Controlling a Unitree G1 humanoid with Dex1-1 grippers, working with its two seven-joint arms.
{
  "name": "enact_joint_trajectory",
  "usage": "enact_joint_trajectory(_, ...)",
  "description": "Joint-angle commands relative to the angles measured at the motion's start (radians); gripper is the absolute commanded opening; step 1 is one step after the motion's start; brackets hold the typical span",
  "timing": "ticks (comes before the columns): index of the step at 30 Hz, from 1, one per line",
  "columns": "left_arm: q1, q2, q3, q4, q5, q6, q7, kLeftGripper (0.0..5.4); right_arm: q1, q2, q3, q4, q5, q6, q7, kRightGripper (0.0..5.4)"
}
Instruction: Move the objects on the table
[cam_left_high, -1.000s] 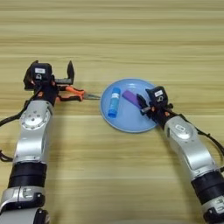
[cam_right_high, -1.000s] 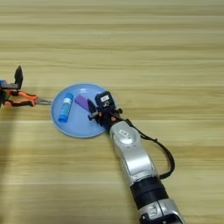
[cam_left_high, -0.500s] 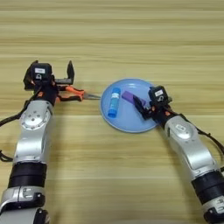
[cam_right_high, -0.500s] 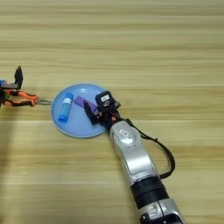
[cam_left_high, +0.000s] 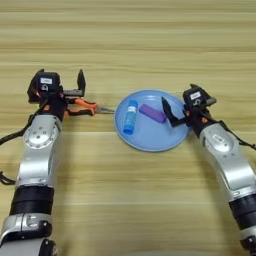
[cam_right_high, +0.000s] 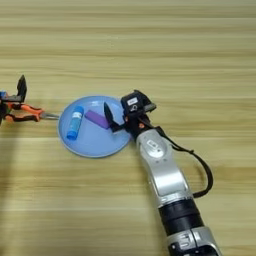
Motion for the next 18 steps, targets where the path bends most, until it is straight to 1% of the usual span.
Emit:
enact_joint_trajectory(1, 0.012, -0.002, -0.007, -0.013, 0.011, 0.014, 0.007, 5.4, -0.035, -0.015, -0.016, -0.01, -0.017, 0.035, -0.016, 5.38)
enact_joint_trajectory(6, 0.017, -0.01, -0.016, -0.015, 0.015, 0.011, 0.01, 5.4, -0.057, -0.024, -0.044, 0.016, -0.03, 0.092, -0.047, 5.38)
enact_joint_trajectory(10, 0.019, -0.019, -0.028, -0.014, 0.018, 0.009, 0.011, 5.4, -0.067, -0.027, -0.05, 0.025, -0.03, 0.121, -0.05, 5.38)
enact_joint_trajectory(18, 0.021, -0.021, -0.034, -0.017, 0.017, 0.012, 0.01, 5.4, -0.082, -0.031, -0.054, 0.06, -0.03, 0.131, -0.048, 5.38)
